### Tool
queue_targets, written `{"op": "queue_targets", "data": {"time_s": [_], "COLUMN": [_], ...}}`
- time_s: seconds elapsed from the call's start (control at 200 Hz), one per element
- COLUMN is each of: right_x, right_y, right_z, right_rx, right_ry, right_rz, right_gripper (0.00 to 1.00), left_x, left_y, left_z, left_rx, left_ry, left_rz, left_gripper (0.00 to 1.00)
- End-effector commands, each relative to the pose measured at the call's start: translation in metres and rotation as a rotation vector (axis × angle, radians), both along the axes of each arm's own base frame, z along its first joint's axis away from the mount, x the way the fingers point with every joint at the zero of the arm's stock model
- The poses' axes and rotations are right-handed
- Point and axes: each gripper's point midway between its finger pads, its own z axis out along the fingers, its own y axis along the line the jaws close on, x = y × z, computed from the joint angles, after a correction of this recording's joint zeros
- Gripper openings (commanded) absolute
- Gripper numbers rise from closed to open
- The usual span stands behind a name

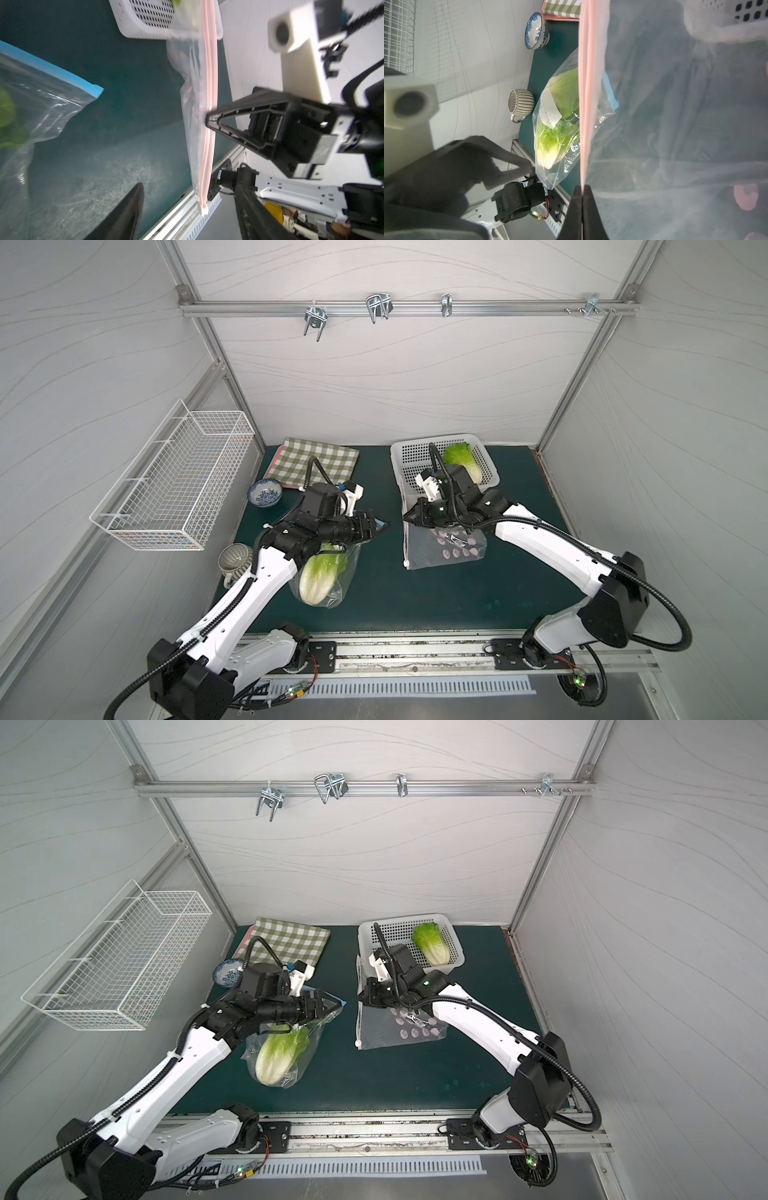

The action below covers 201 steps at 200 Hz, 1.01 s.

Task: Put the chinese cabbages into a zipper bag and zip it
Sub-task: Pick up the zipper food storage bag at the center of the board, then open the zipper of the food storage bag at the center of the board.

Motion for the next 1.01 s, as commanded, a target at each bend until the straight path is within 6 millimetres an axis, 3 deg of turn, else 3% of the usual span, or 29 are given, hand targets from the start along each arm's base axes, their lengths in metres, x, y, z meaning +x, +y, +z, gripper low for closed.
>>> {"op": "queue_targets", "data": {"time_s": [0.0, 0.06, 0.21, 0.385, 0.58, 0.675, 0.795, 0.885, 1.0], "right_x": [-0.003, -0.004, -0.004, -0.004, -0.004, -0.004, -0.005, -0.003, 0.0], "right_y": [0.01, 0.009, 0.009, 0.009, 0.01, 0.009, 0.01, 0.011, 0.011], "right_z": [0.01, 0.008, 0.001, 0.0, 0.004, 0.004, 0.005, 0.007, 0.008], "right_rx": [0.08, 0.081, 0.075, 0.079, 0.088, 0.089, 0.104, 0.115, 0.121], "right_ry": [0.042, 0.051, 0.068, 0.079, 0.074, 0.075, 0.087, 0.091, 0.093], "right_rz": [0.002, -0.001, -0.014, -0.017, -0.018, -0.021, -0.026, -0.04, -0.063], "right_gripper": [0.0, 0.0, 0.0, 0.0, 0.0, 0.0, 0.0, 0.0, 0.0], "left_x": [0.003, 0.005, -0.005, -0.007, 0.0, 0.003, 0.007, 0.01, 0.013], "left_y": [-0.015, -0.017, -0.034, -0.036, -0.042, -0.044, -0.042, -0.04, -0.042], "left_z": [0.009, 0.003, -0.005, -0.007, -0.027, -0.025, -0.034, -0.041, -0.032], "left_rx": [-0.059, -0.048, -0.016, -0.021, -0.006, -0.011, 0.023, 0.04, 0.021], "left_ry": [-0.041, -0.031, -0.013, -0.016, 0.028, 0.024, 0.048, 0.062, 0.034], "left_rz": [-0.044, -0.052, -0.136, -0.156, -0.162, -0.159, -0.135, -0.112, -0.104], "left_gripper": [0.62, 0.57, 0.6, 0.59, 0.31, 0.32, 0.4, 0.39, 0.34]}}
